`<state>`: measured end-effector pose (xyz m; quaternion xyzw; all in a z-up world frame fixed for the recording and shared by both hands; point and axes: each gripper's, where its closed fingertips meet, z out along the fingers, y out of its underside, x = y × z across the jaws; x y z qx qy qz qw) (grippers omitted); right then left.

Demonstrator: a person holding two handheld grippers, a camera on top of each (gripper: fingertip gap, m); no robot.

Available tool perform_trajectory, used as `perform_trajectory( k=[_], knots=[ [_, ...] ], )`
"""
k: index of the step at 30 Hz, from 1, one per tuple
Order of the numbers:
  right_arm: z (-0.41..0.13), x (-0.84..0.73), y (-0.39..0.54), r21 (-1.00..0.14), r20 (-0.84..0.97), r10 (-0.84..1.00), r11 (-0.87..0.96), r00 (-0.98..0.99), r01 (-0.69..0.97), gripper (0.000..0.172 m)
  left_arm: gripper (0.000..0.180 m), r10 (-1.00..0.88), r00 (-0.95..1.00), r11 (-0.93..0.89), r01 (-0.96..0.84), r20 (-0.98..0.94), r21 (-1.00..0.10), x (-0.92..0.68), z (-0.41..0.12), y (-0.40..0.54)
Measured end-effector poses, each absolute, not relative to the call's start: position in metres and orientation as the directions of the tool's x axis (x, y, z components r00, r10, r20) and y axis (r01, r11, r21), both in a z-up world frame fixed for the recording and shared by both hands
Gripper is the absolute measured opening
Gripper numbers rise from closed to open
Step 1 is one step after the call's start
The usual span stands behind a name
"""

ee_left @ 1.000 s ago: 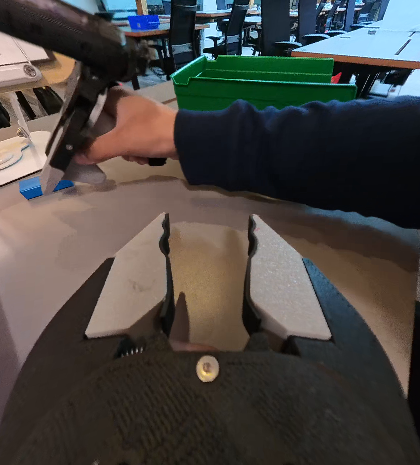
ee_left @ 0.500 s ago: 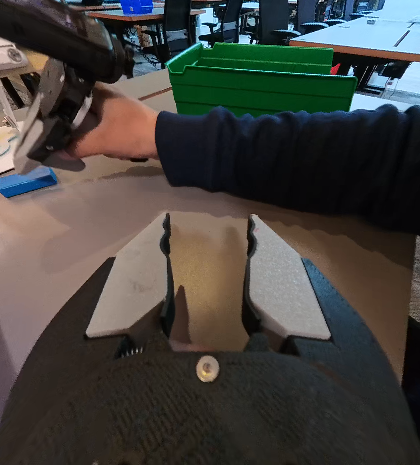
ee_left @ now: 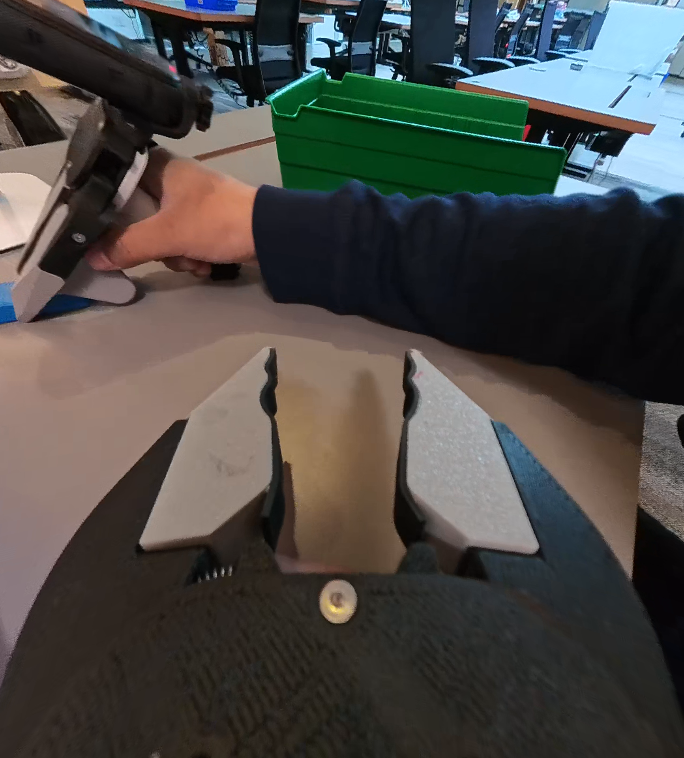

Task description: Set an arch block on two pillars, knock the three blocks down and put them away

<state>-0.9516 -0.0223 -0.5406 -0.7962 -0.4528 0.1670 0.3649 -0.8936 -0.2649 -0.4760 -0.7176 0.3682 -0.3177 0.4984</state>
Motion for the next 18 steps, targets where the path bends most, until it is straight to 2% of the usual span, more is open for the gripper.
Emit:
perform_trajectory(
  k=[1,7,18],
  knots=[
    [-0.540,-0.950,-0.029,-0.731,0.071,0.844,-0.319,0.532,0.604,0.030,0.060,-0.846,0.526,-0.230,-0.214,0.086,-0.949,-0.893,-0.476,-0.265],
    [-0.531,-0.932,-0.061,-0.679,0.244,0.844,-0.204,0.478,0.706,0.029,0.060,-0.850,0.523,-0.205,-0.236,0.053,-0.950,-0.892,-0.477,-0.267],
    [-0.513,-0.914,-0.097,-0.691,0.264,0.831,-0.191,0.489,0.697,0.029,0.060,-0.852,0.523,-0.185,-0.242,0.032,-0.953,-0.891,-0.476,-0.269]
  ],
)
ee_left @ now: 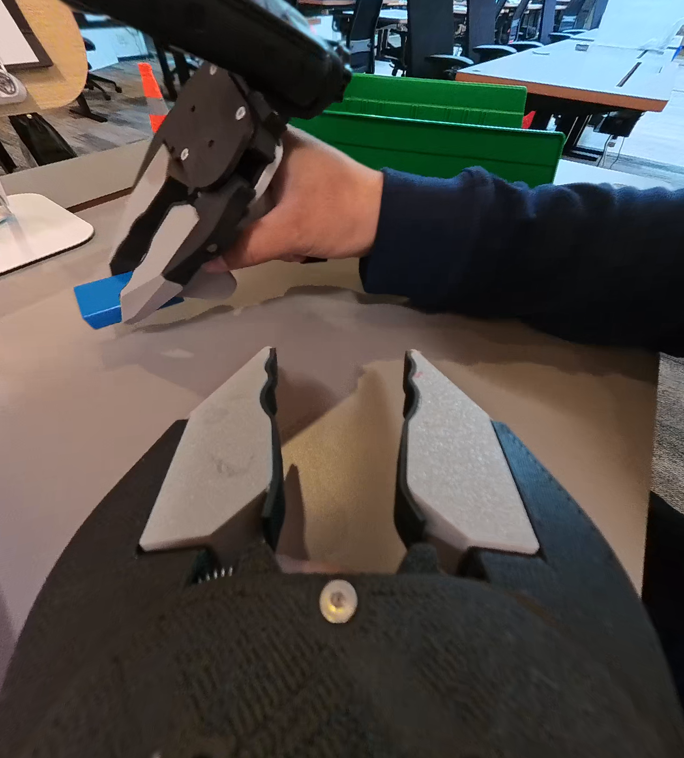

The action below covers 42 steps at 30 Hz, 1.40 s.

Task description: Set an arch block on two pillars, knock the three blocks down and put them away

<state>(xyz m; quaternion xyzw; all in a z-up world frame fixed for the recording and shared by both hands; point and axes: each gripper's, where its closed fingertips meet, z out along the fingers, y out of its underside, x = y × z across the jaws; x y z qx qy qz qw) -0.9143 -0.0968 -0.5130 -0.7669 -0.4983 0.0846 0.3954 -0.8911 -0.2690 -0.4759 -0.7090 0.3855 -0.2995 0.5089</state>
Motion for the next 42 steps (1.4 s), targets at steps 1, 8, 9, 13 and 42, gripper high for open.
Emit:
perform_trajectory(
  k=[1,8,9,13,42],
  knots=[
    [-0.511,-0.911,-0.099,-0.690,0.270,0.826,-0.192,0.495,0.697,0.029,0.060,-0.852,0.523,-0.183,-0.244,0.030,-0.952,-0.891,-0.476,-0.269],
    [-0.481,-0.880,-0.115,-0.713,0.305,0.771,-0.204,0.559,0.671,0.029,0.060,-0.854,0.521,-0.171,-0.254,0.014,-0.952,-0.890,-0.476,-0.271],
    [-0.475,-0.874,-0.117,-0.721,0.307,0.761,-0.206,0.572,0.662,0.029,0.060,-0.854,0.521,-0.171,-0.255,0.014,-0.952,-0.890,-0.476,-0.271],
    [-0.444,-0.843,-0.127,-0.740,0.345,0.708,-0.200,0.617,0.643,0.029,0.060,-0.855,0.519,-0.167,-0.259,0.008,-0.951,-0.890,-0.477,-0.271],
    [-0.424,-0.575,-0.267,-0.760,0.153,0.305,-0.571,0.940,0.310,0.051,0.071,-0.804,0.581,-0.282,-0.188,0.125,-0.941,-0.946,-0.472,-0.319]
  ],
)
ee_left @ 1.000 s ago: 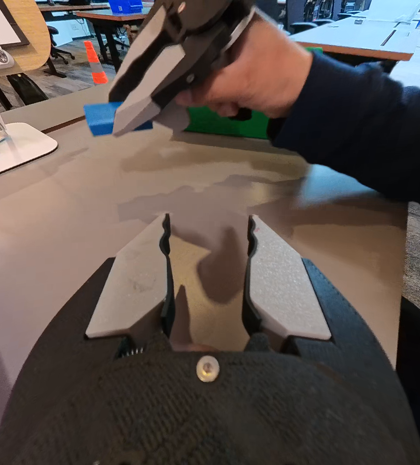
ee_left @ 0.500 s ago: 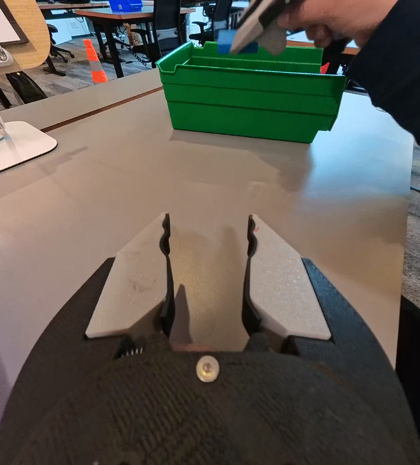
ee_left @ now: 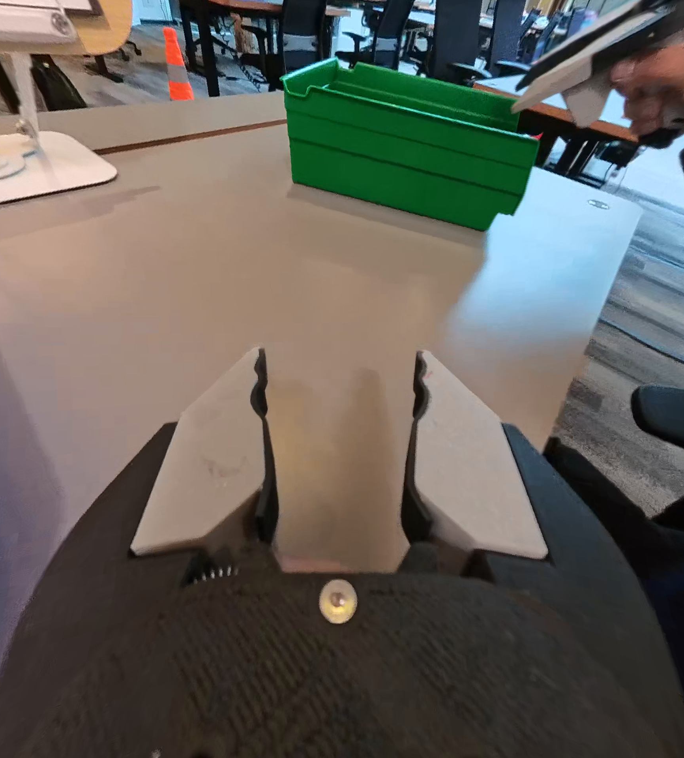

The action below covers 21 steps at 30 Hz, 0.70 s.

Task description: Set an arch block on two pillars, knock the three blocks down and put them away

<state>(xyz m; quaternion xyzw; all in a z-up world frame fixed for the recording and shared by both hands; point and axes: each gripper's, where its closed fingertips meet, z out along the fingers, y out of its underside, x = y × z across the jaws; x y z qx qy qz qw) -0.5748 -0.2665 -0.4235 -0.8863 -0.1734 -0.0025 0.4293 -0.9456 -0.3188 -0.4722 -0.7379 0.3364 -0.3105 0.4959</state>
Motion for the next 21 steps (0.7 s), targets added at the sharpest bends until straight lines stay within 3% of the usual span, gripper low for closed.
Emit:
perform_trajectory(
  k=[4,11,17,21],
  knots=[
    [-0.443,-0.580,-0.304,-0.778,0.048,0.333,-0.579,0.942,0.244,0.041,0.071,-0.771,0.625,-0.286,-0.167,0.123,-0.944,-0.994,-0.463,-0.342],
    [-0.484,-0.638,-0.271,-0.775,0.015,0.460,-0.556,0.888,0.301,0.054,0.082,-0.619,0.753,-0.382,-0.039,0.224,-0.923,-1.084,-0.457,-0.343],
    [-0.482,-0.690,-0.228,-0.833,-0.070,0.491,-0.508,0.868,0.220,0.069,0.083,-0.509,0.835,-0.363,0.012,0.209,-0.932,-1.134,-0.442,-0.331],
    [-0.458,-0.701,-0.200,-0.871,0.037,0.422,-0.431,0.906,0.236,0.065,0.084,-0.471,0.859,-0.341,0.031,0.200,-0.940,-1.152,-0.424,-0.305]
  ],
)
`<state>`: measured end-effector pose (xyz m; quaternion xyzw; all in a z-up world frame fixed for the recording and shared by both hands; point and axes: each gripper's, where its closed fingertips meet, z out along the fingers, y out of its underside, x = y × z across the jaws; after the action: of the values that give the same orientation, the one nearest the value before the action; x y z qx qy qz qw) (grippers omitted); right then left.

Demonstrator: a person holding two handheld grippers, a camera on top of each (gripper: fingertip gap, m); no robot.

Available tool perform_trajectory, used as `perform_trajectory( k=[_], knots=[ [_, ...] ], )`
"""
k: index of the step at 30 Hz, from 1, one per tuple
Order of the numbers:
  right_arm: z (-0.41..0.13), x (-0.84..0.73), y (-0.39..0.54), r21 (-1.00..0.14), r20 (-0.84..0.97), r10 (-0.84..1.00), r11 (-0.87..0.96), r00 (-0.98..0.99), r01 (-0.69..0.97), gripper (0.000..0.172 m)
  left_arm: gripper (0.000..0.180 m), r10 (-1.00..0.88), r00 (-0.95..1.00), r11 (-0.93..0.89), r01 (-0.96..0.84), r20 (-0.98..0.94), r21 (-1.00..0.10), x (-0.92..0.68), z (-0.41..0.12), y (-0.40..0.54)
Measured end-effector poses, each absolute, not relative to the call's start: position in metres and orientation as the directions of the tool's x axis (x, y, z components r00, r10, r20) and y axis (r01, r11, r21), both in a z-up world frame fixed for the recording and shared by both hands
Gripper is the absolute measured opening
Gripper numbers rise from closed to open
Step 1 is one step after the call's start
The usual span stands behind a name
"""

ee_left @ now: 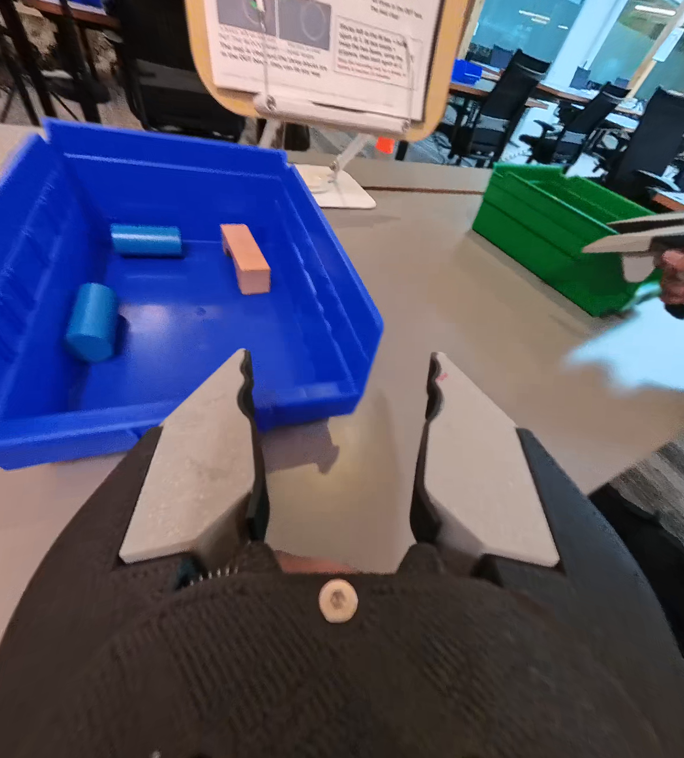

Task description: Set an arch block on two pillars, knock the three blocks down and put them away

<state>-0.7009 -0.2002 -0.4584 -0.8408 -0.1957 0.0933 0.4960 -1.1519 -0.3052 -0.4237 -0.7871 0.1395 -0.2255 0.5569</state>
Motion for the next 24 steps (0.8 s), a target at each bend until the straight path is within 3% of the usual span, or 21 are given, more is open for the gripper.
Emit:
perform_trajectory(
  k=[4,7,13,18,19,20,21,24],
  knots=[
    [-0.406,-0.728,-0.205,-0.960,0.044,0.442,-0.228,0.896,0.160,0.061,0.079,-0.408,0.899,-0.313,0.027,0.161,-0.949,-1.173,-0.400,-0.250],
    [-0.388,-0.780,-0.216,-0.983,0.034,0.567,-0.129,0.823,0.130,0.059,0.079,-0.415,0.894,-0.407,-0.015,0.170,-0.913,-1.161,-0.411,-0.192],
    [-0.410,-0.876,-0.212,-0.976,0.070,0.756,-0.084,0.651,0.203,0.063,0.083,-0.443,0.890,-0.647,-0.234,0.109,-0.726,-1.123,-0.490,-0.097],
    [-0.444,-0.902,-0.219,-0.953,-0.007,0.840,-0.170,0.542,0.252,0.062,0.078,-0.487,0.873,-0.710,-0.387,0.013,-0.589,-1.123,-0.539,-0.071],
    [-0.453,-0.900,-0.219,-0.944,-0.006,0.840,-0.185,0.543,0.275,0.062,0.084,-0.508,0.861,-0.702,-0.414,0.001,-0.579,-1.122,-0.542,-0.069],
    [-0.460,-0.897,-0.219,-0.935,0.005,0.834,-0.191,0.551,0.299,0.061,0.067,-0.514,0.858,-0.689,-0.424,-0.016,-0.588,-1.124,-0.540,-0.066],
    [-0.465,-0.896,-0.219,-0.932,0.007,0.831,-0.196,0.556,0.304,0.059,0.034,-0.516,0.856,-0.681,-0.436,-0.037,-0.588,-1.127,-0.539,-0.066],
    [-0.474,-0.904,-0.227,-0.924,-0.095,0.848,-0.270,0.522,0.271,0.058,0.032,-0.531,0.846,-0.672,-0.452,-0.043,-0.587,-1.132,-0.539,-0.074]
  ],
)
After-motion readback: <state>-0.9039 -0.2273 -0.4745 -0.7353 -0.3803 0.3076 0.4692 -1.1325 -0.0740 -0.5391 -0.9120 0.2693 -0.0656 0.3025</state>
